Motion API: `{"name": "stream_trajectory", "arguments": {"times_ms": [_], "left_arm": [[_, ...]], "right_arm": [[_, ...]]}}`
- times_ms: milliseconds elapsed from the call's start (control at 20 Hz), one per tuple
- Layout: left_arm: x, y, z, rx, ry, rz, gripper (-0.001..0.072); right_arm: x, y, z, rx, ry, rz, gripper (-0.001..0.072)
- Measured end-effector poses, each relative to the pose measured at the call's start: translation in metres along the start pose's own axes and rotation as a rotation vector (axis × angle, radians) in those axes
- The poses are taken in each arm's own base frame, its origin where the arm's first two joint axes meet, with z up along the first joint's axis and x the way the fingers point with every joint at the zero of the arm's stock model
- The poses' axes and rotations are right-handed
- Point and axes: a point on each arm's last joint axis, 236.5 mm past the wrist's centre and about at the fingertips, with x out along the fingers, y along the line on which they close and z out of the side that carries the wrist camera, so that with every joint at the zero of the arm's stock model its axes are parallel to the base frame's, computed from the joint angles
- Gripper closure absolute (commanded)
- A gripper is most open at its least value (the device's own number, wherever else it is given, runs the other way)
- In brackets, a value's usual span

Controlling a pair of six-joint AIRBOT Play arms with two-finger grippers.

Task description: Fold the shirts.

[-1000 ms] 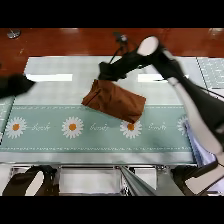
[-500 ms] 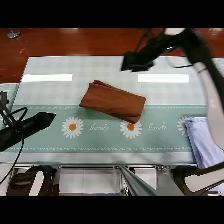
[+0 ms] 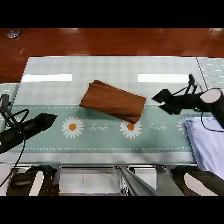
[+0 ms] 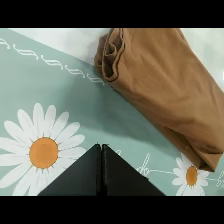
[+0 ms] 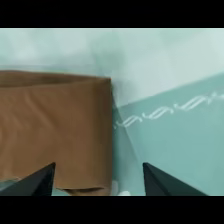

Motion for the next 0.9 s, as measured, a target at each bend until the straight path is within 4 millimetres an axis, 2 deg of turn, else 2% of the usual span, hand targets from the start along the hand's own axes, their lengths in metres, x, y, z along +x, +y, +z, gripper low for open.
{"name": "stream_trajectory", "arguments": {"times_ms": [150,300,350,400,450,550,600,700,750,850,900], "left_arm": [[0.000,-0.001,0.002,-0.006,-0.008,-0.005,0.0690],[0.000,-0.002,0.002,-0.008,-0.010,-0.007,0.0690],[0.000,-0.002,0.003,-0.008,-0.012,-0.007,0.0690],[0.000,-0.002,0.003,-0.009,-0.012,-0.009,0.0690],[0.000,-0.003,0.003,-0.012,-0.012,-0.013,0.0690],[0.000,-0.003,0.003,-0.013,-0.014,-0.015,0.0690],[0.000,-0.004,0.004,-0.015,-0.015,-0.018,0.0690],[0.000,-0.005,0.004,-0.016,-0.016,-0.019,0.0689],[0.000,-0.005,0.003,-0.016,-0.015,-0.020,0.0689],[0.000,-0.005,0.004,-0.016,-0.015,-0.021,0.0690],[0.000,-0.005,0.004,-0.017,-0.015,-0.022,0.0689]], "right_arm": [[0.036,-0.005,-0.026,0.074,0.110,0.063,0.0086],[0.068,0.001,-0.043,0.077,0.234,0.081,0.0104],[0.077,0.008,-0.047,0.075,0.270,0.093,0.0184],[0.087,0.016,-0.050,0.062,0.301,0.103,0.0491],[0.096,0.023,-0.049,0.037,0.319,0.105,0.0687],[0.105,0.050,-0.042,-0.035,0.340,0.144,0.0689],[0.105,0.063,-0.036,-0.089,0.344,0.156,0.0689],[0.092,0.101,-0.013,-0.216,0.318,0.196,0.0689],[0.081,0.119,-0.001,-0.287,0.300,0.201,0.0688],[0.046,0.160,0.026,-0.429,0.242,0.205,0.0688],[0.027,0.173,0.036,-0.477,0.215,0.192,0.0688]]}}
